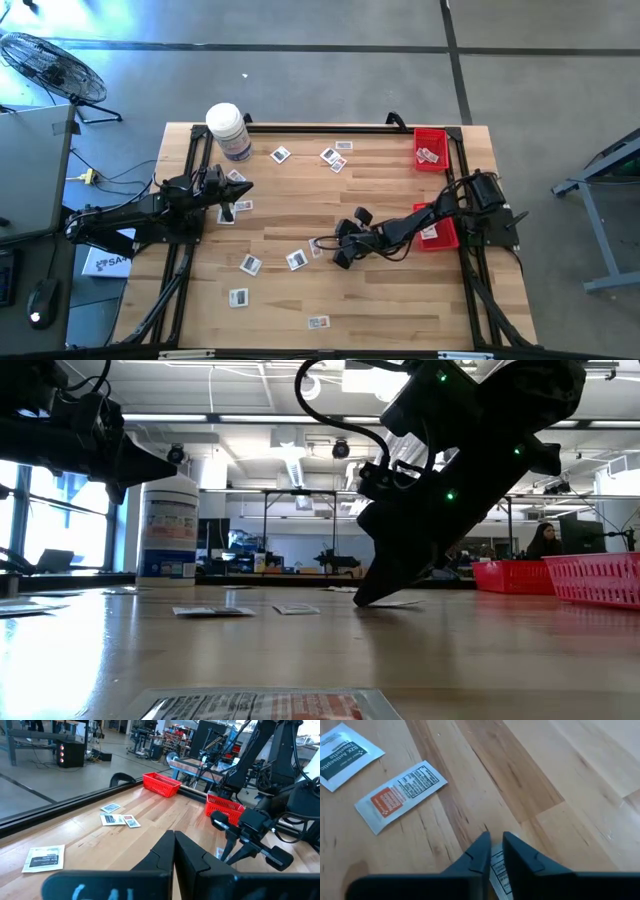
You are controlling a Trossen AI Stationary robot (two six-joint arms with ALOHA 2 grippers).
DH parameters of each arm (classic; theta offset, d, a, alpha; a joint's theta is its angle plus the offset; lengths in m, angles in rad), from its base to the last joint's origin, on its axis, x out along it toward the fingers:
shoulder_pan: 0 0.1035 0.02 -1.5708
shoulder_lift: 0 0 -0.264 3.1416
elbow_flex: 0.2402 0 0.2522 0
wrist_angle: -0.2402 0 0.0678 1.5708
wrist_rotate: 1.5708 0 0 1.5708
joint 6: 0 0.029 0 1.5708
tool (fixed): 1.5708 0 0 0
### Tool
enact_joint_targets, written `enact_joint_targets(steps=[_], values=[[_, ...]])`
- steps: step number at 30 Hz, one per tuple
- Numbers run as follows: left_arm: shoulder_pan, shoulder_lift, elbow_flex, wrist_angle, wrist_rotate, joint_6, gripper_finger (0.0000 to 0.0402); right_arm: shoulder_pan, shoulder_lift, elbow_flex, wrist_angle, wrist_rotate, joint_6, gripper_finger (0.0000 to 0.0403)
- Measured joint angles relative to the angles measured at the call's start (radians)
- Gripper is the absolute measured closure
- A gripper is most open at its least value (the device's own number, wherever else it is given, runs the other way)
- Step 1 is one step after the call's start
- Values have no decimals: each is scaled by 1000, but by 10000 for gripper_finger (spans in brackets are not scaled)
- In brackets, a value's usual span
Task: Pick & Place First Aid Supplies
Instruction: Put the ointment pack into the top basket
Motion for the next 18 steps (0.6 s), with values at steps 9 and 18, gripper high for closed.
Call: enact_joint_targets(steps=[9, 18], values=[[0, 0, 0, 0, 0, 0, 401, 0, -1, -1, 4, -3, 7, 399], [0, 0, 0, 0, 0, 0, 401, 25, -78, -14, -9, 34, -38, 402]])
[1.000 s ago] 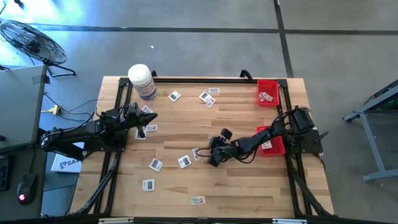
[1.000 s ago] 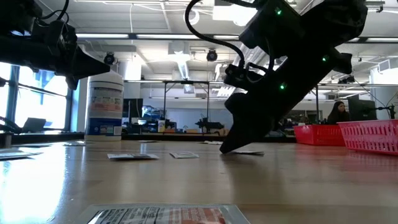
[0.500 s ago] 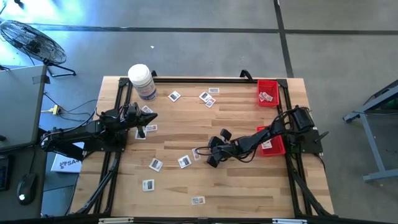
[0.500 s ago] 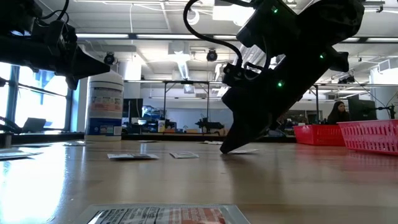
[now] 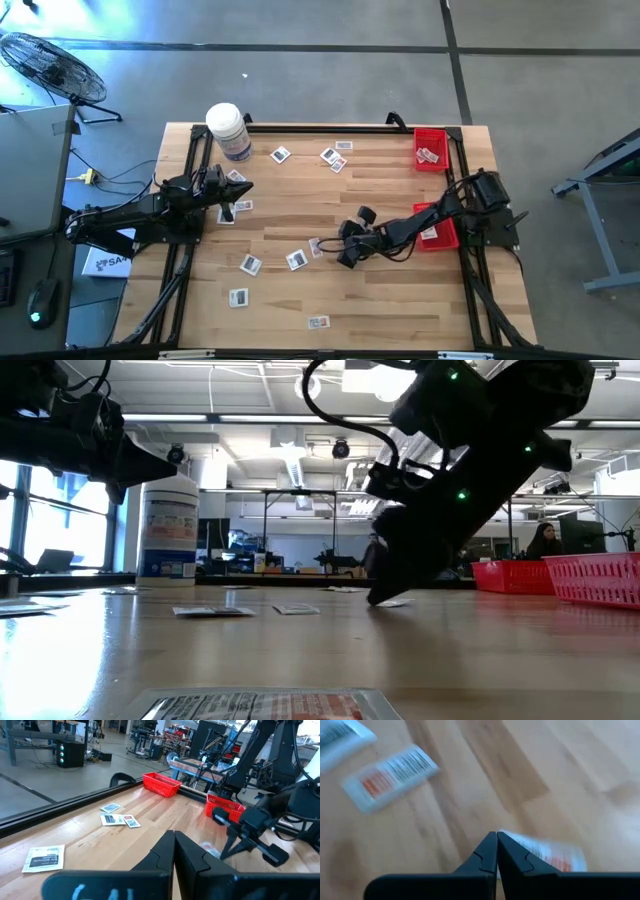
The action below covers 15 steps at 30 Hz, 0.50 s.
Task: Pick & Place First Aid Supplies
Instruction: Put the ointment pack into the top basket
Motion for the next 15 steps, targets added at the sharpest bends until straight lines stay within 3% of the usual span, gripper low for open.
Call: enact_joint_targets(steps=[15], values=[[0, 0, 0, 0, 0, 0, 401, -4, -48, 5, -69, 20, -36, 385]])
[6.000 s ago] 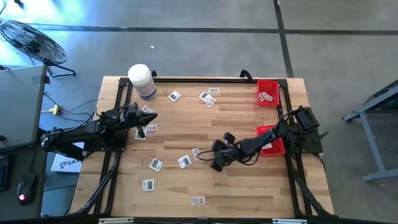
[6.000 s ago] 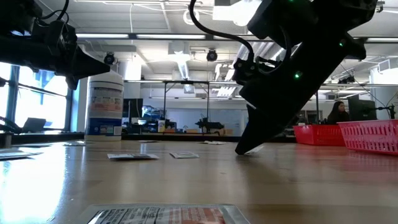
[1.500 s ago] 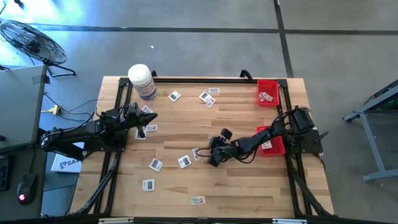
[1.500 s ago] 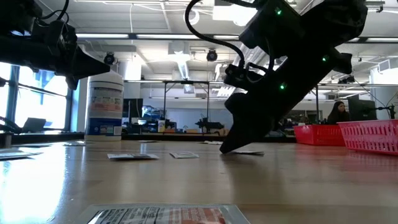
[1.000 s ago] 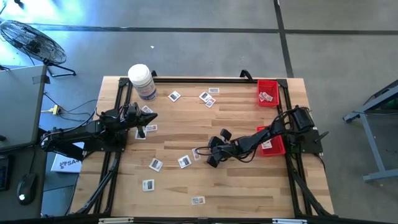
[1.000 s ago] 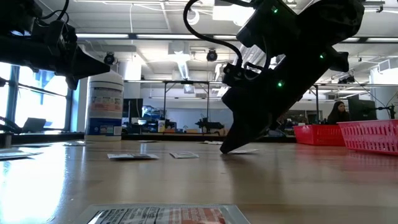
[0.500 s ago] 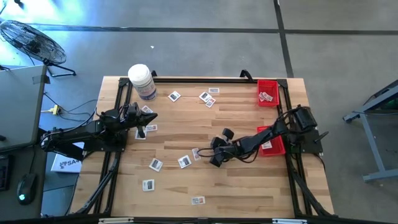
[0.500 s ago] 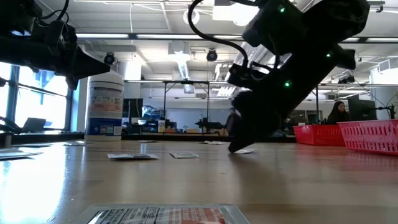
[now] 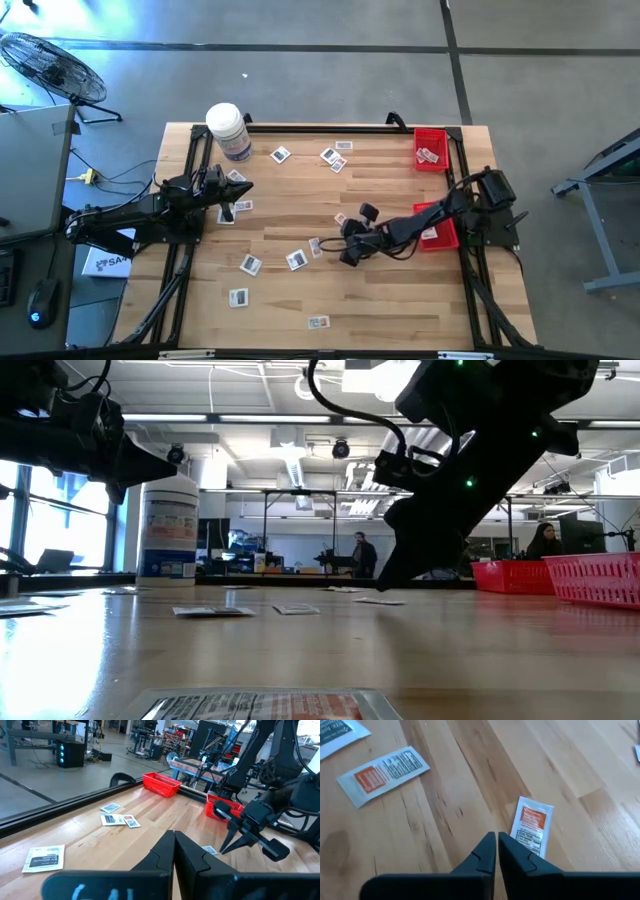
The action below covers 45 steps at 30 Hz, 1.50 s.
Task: Pick & Place First Aid Supplies
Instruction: Put the ointment pack into the top basket
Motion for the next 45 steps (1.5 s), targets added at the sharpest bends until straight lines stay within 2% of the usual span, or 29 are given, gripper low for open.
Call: enact_joint_targets(steps=[3, 10, 14, 18, 31, 45], values=[[0, 0, 0, 0, 0, 0, 401, -23, -1, 0, 0, -34, 7, 353], [0, 0, 0, 0, 0, 0, 401, -79, -1, 2, -21, -39, 29, 260], [0, 0, 0, 0, 0, 0, 401, -102, 22, 3, -17, -80, 13, 236], [0, 0, 0, 0, 0, 0, 401, -117, 51, 7, -15, -120, 38, 243], [0, 0, 0, 0, 0, 0, 401, -118, 62, 6, -20, -143, 40, 324], [0, 0, 0, 0, 0, 0, 401, -118, 20, 3, -24, -138, 37, 329]])
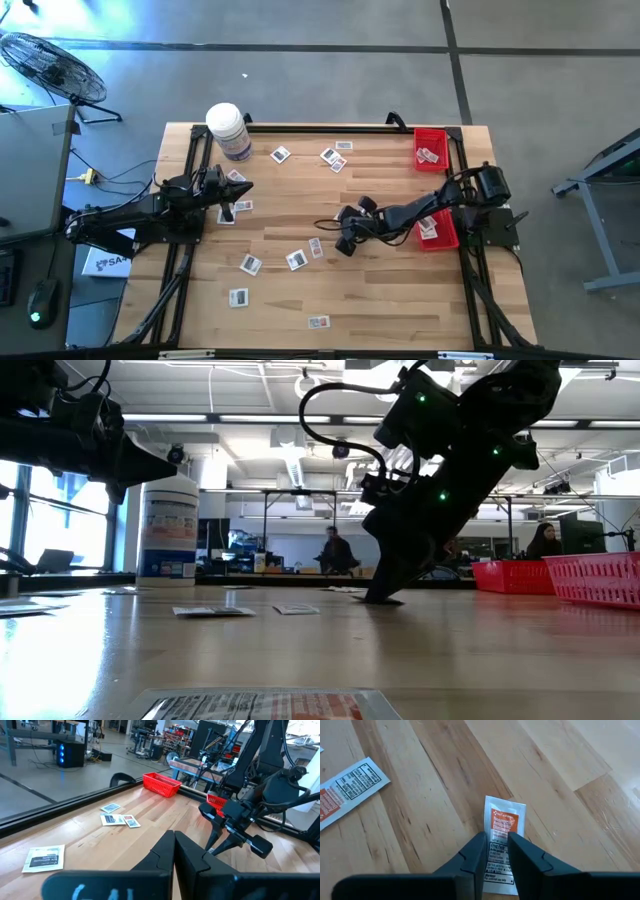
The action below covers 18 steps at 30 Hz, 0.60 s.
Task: Pick & Place First Aid Supplies
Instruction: Put the ointment pack into the top basket
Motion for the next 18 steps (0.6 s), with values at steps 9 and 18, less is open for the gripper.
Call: enact_joint_targets(steps=[9, 18], values=[[0, 0, 0, 0, 0, 0, 401, -3, -20, -2, -17, -39, 25, 352], [0, 0, 0, 0, 0, 0, 401, 2, -45, 1, -24, -40, 19, 397]])
